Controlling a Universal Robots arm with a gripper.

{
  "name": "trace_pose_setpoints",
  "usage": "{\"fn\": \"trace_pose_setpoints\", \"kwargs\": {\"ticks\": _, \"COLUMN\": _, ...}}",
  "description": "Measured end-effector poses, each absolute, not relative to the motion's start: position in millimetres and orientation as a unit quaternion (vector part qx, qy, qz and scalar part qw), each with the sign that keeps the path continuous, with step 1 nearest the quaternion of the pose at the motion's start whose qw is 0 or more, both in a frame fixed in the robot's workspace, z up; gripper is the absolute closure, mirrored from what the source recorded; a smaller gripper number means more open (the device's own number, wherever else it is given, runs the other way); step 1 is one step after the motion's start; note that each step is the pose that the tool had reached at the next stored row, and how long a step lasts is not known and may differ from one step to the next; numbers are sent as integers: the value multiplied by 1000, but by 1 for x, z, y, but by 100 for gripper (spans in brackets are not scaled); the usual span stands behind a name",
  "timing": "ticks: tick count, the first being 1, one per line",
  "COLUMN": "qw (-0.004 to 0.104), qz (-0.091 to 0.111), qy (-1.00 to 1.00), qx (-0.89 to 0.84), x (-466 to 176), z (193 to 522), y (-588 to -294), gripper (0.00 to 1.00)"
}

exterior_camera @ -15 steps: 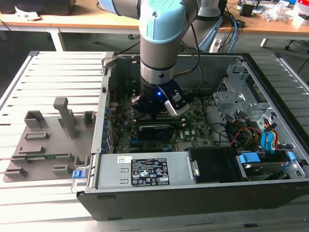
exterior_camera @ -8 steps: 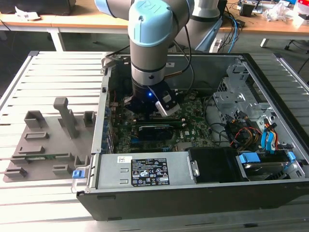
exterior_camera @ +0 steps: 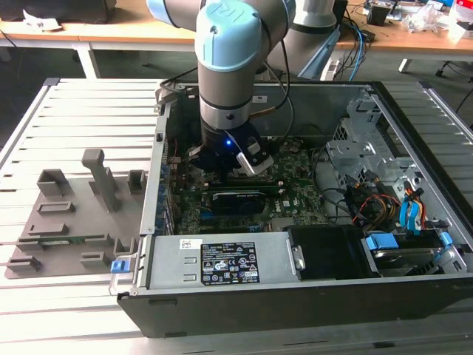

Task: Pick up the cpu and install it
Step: 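Install the second cpu locking lever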

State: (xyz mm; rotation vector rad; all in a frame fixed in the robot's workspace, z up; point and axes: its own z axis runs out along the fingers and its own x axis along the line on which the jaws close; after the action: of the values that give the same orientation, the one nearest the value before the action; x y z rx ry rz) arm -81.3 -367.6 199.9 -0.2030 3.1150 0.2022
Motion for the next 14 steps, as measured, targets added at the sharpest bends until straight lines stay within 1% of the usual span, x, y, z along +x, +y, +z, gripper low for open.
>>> {"fn": "trace_pose_setpoints", "kwargs": {"ticks": 6, "qw": 6, "qz": 65, "qy": 995, "qx": -71, "x": -80, "z": 200, "y": -370, "gripper": 89}}
{"fn": "trace_pose_setpoints", "kwargs": {"ticks": 10, "qw": 6, "qz": 65, "qy": 995, "qx": -71, "x": -76, "z": 207, "y": -370, "gripper": 89}}
{"fn": "trace_pose_setpoints", "kwargs": {"ticks": 14, "qw": 5, "qz": 63, "qy": 995, "qx": -71, "x": -56, "z": 213, "y": -365, "gripper": 89}}
